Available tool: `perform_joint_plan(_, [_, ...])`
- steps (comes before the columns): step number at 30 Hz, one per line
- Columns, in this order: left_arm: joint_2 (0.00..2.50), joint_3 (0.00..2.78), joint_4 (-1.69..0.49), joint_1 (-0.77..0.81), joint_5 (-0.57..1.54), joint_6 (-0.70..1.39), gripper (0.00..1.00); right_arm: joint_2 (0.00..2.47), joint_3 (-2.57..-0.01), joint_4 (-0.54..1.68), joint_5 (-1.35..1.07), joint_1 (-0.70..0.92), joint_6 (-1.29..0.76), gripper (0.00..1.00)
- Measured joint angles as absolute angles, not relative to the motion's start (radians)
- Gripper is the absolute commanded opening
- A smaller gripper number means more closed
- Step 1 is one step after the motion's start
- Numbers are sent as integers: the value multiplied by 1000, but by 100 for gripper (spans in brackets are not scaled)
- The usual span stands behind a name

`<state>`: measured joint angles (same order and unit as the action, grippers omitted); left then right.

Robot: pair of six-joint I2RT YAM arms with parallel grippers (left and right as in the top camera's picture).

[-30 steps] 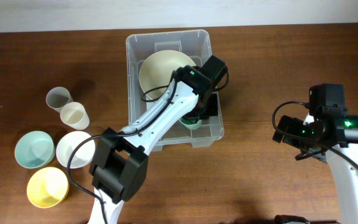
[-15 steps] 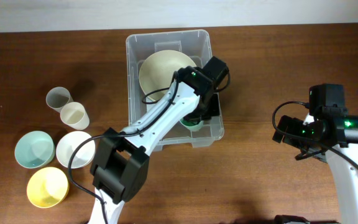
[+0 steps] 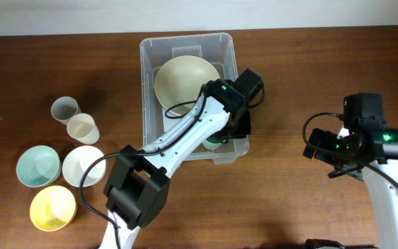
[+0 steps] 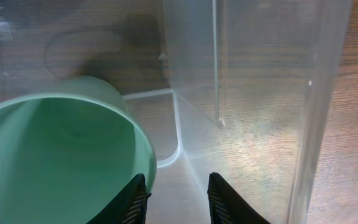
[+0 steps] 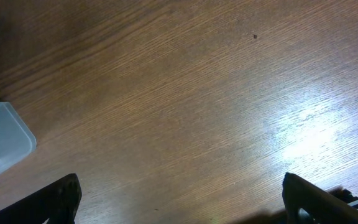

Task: Pack container
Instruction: 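Carry the mint green cup into the bin and lower it, then move the left gripper to the cream cup and grasp it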

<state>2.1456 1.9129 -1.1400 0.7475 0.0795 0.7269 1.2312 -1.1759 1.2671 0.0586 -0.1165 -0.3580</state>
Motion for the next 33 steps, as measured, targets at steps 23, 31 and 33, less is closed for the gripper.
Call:
perform_joint_plan(23, [2131,1940,-1172,627,-96,643,55,1231,-1176,1267,59,-117,-358,99])
perform_joint_plan(31, [1937,1964,-1269,431,-255,619,67,1231,-1176,1267,59,-117,-358,99])
perform_joint_plan(33, [1895,1977,-1308,346,-272,620,67,1231,-1176,1267,59,-117,-358,99])
